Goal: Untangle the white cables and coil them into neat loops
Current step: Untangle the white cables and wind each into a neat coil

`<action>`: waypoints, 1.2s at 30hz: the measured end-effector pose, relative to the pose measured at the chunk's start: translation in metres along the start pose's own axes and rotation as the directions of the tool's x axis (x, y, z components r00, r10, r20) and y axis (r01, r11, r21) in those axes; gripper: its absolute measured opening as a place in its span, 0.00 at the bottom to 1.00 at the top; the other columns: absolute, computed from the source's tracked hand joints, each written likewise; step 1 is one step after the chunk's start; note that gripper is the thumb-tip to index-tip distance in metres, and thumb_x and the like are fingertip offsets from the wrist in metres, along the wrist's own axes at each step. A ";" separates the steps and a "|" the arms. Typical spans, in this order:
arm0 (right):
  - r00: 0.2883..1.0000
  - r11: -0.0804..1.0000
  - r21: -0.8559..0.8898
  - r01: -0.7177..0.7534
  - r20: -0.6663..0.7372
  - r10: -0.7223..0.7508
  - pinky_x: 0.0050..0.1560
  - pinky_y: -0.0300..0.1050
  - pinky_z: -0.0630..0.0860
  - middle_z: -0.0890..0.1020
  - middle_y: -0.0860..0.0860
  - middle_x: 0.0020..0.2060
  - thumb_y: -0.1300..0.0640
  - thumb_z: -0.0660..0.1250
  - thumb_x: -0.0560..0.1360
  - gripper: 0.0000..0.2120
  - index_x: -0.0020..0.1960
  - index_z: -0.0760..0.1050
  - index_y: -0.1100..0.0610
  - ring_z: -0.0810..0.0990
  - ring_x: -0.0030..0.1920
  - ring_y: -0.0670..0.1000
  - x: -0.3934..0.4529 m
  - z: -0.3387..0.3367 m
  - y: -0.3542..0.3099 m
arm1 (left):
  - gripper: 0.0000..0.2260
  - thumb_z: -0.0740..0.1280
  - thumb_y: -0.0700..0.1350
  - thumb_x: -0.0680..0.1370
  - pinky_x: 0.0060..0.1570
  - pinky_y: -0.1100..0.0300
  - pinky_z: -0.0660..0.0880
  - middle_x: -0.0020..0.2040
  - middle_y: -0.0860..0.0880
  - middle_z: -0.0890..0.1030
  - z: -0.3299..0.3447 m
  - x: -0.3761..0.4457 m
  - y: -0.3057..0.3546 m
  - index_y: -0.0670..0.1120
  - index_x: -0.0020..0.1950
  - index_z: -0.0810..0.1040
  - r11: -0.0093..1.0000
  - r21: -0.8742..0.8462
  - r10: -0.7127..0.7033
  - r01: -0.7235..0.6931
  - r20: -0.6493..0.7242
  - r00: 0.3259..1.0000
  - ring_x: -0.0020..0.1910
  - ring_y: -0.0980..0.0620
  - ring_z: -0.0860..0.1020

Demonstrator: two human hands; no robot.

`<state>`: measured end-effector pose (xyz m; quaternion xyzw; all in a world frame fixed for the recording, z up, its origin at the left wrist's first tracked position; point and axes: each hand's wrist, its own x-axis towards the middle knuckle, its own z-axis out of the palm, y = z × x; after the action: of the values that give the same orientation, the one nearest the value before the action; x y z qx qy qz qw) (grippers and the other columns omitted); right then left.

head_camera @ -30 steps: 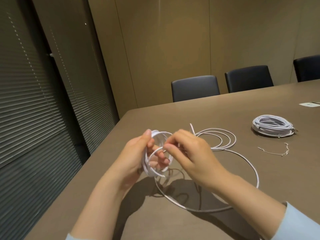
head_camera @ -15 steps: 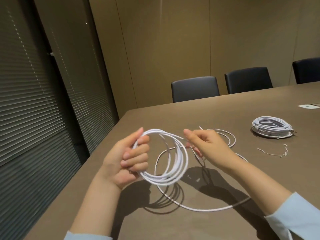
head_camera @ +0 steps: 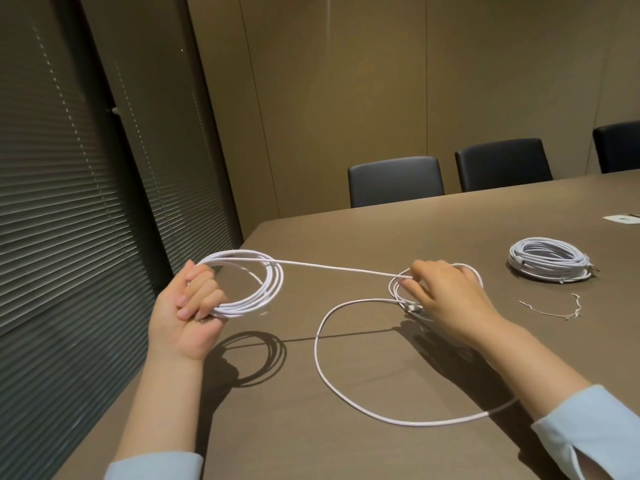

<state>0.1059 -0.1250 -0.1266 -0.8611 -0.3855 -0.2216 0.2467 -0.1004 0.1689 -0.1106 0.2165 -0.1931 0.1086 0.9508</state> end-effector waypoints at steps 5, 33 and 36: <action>0.986 0.987 -0.104 -0.123 -0.128 0.109 0.37 0.47 0.63 0.78 0.50 0.41 0.45 0.59 0.80 0.13 0.43 0.71 0.53 0.76 0.47 0.58 0.004 -0.007 0.016 | 0.19 0.55 0.43 0.84 0.19 0.60 0.62 0.22 0.50 0.67 0.001 -0.011 0.008 0.42 0.33 0.69 0.959 -0.109 0.248 -0.263 -0.132 0.960 0.18 0.56 0.62; 0.991 0.348 0.928 -0.136 0.125 0.054 0.28 0.33 0.69 0.75 0.49 0.32 0.60 0.63 0.80 0.03 0.47 0.73 0.58 0.72 0.30 0.45 -0.016 -0.016 -0.072 | 0.20 0.59 0.51 0.82 0.36 0.54 0.78 0.34 0.45 0.74 0.050 0.027 -0.114 0.46 0.32 0.69 0.600 0.710 0.022 0.369 -0.476 0.879 0.32 0.48 0.75; 0.994 0.374 0.921 -0.105 0.088 0.063 0.30 0.33 0.70 0.76 0.49 0.32 0.61 0.64 0.79 0.03 0.47 0.73 0.59 0.74 0.31 0.45 -0.016 -0.014 -0.071 | 0.20 0.58 0.51 0.83 0.39 0.51 0.81 0.30 0.45 0.73 0.054 0.026 -0.123 0.45 0.33 0.71 0.723 0.584 -0.063 0.370 -0.478 0.876 0.28 0.49 0.76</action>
<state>0.0384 -0.1007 -0.1070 -0.5999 -0.4037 0.0598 0.6882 -0.0590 0.0390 -0.1001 0.5300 0.0972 0.0990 0.8365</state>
